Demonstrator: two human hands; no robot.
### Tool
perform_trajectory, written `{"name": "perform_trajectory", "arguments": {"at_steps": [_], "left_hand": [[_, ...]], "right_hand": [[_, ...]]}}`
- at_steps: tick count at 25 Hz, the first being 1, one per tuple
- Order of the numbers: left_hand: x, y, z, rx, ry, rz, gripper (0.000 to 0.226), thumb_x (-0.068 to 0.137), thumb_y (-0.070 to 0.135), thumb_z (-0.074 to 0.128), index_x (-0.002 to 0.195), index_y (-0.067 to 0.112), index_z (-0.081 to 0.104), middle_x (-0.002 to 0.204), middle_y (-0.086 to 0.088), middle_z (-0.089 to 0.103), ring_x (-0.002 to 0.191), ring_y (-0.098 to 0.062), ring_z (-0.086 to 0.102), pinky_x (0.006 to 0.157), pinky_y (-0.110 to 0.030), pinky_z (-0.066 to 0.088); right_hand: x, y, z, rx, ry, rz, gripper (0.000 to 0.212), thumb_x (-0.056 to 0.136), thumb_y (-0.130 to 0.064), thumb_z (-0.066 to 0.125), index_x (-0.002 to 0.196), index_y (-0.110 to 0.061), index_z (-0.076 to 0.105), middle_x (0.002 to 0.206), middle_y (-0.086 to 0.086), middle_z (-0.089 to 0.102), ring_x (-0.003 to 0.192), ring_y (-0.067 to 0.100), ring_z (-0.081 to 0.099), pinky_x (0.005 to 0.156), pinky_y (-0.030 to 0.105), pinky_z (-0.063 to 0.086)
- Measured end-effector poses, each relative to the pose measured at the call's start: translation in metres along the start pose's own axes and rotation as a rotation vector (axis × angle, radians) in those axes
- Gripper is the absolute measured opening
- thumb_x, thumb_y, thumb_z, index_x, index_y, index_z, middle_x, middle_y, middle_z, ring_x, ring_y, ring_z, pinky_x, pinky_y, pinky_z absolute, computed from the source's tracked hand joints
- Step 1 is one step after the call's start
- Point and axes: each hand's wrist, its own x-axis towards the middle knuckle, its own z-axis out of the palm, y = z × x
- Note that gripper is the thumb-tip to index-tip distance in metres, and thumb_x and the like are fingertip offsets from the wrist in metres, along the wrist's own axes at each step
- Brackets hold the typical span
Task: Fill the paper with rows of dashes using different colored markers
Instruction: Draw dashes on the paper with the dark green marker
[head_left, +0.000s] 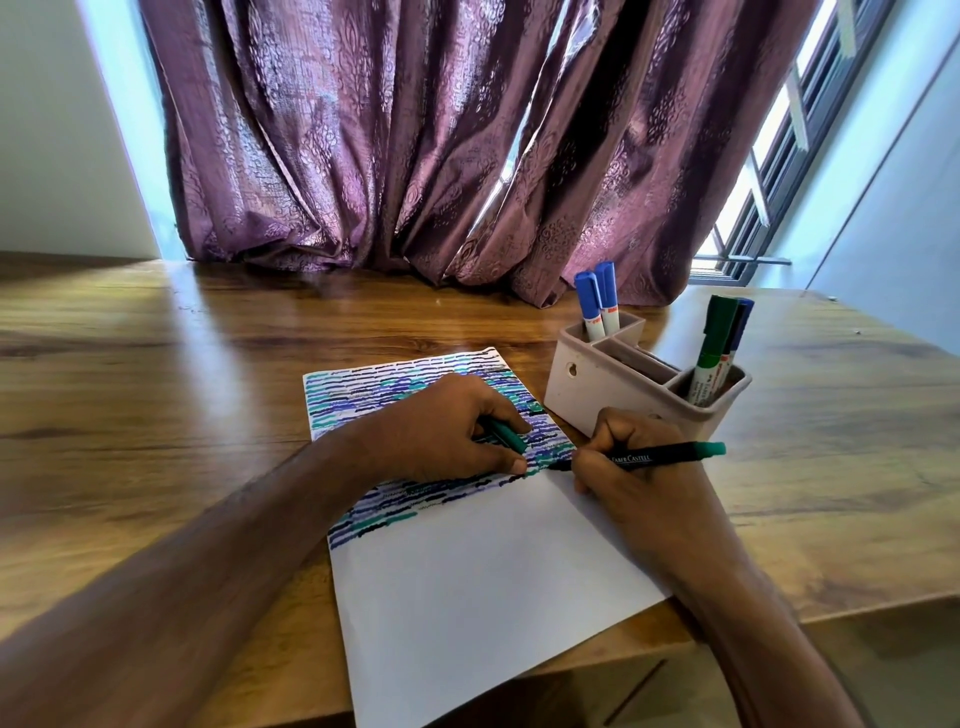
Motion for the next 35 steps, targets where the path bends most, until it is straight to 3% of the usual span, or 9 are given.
{"name": "perform_trajectory", "arguments": {"at_steps": [6,14,21,25,27,30,32,35], "left_hand": [[0.0,-0.001,0.0,0.004,0.001,0.001,0.045,0.084,0.039,0.073,0.126,0.025,0.065,0.12,0.005,0.067,0.099,-0.003,0.06,0.077,-0.008,0.044],[0.0,-0.001,0.0,0.012,0.016,0.023,0.045,0.083,0.039,0.074,0.125,0.026,0.066,0.114,0.009,0.068,0.09,0.004,0.058,0.068,-0.003,0.039],[0.0,-0.003,0.001,0.026,0.009,0.016,0.045,0.083,0.041,0.074,0.125,0.027,0.066,0.113,0.01,0.067,0.09,0.005,0.058,0.069,-0.003,0.039],[-0.001,-0.003,0.002,-0.007,0.037,0.048,0.037,0.09,0.041,0.065,0.123,0.025,0.067,0.11,0.009,0.067,0.095,-0.001,0.059,0.076,-0.014,0.047],[-0.002,-0.003,0.0,-0.08,0.09,0.076,0.028,0.098,0.031,0.055,0.121,0.022,0.068,0.104,0.011,0.066,0.095,-0.002,0.058,0.081,-0.019,0.047],[-0.003,-0.002,-0.007,-0.177,0.132,0.139,0.026,0.099,0.014,0.055,0.119,0.018,0.07,0.097,0.011,0.069,0.09,0.0,0.06,0.079,-0.013,0.047],[-0.005,-0.001,-0.008,-0.291,0.11,0.15,0.022,0.096,0.007,0.056,0.113,0.013,0.07,0.091,0.002,0.07,0.08,-0.001,0.061,0.074,-0.017,0.05],[-0.008,0.001,-0.009,-0.4,0.086,0.169,0.019,0.096,0.0,0.055,0.109,0.006,0.067,0.088,-0.004,0.066,0.076,-0.004,0.059,0.072,-0.021,0.051]], "right_hand": [[0.0,-0.001,-0.001,0.003,0.0,0.009,0.021,0.084,-0.019,0.064,0.064,-0.017,0.06,0.067,-0.009,0.066,0.075,0.001,0.063,0.06,0.025,0.058],[-0.001,0.001,-0.001,0.026,0.007,0.011,0.018,0.082,-0.022,0.063,0.065,-0.017,0.06,0.068,-0.006,0.068,0.076,0.005,0.064,0.059,0.027,0.059],[0.0,0.001,-0.002,0.005,0.007,0.004,0.022,0.085,-0.017,0.064,0.064,-0.019,0.058,0.066,-0.009,0.065,0.071,0.002,0.061,0.054,0.019,0.053],[-0.001,0.002,-0.001,0.018,0.017,0.01,0.02,0.085,-0.018,0.064,0.066,-0.016,0.059,0.067,-0.007,0.065,0.073,0.004,0.062,0.061,0.024,0.057],[-0.001,0.006,-0.001,0.075,0.062,-0.035,0.015,0.084,-0.015,0.066,0.07,-0.014,0.061,0.074,-0.008,0.067,0.083,-0.001,0.063,0.068,0.015,0.056],[-0.002,0.007,-0.001,0.167,0.186,-0.117,0.006,0.082,-0.012,0.071,0.08,-0.012,0.066,0.089,-0.01,0.071,0.101,-0.003,0.062,0.078,0.002,0.047],[-0.005,0.005,-0.002,0.242,0.201,-0.143,0.01,0.083,-0.017,0.073,0.083,-0.009,0.067,0.09,-0.007,0.072,0.099,0.004,0.065,0.076,0.004,0.049],[-0.009,0.006,-0.002,0.368,0.144,-0.181,0.021,0.082,-0.026,0.069,0.086,-0.005,0.067,0.1,-0.015,0.07,0.099,0.011,0.066,0.072,0.022,0.06]]}}
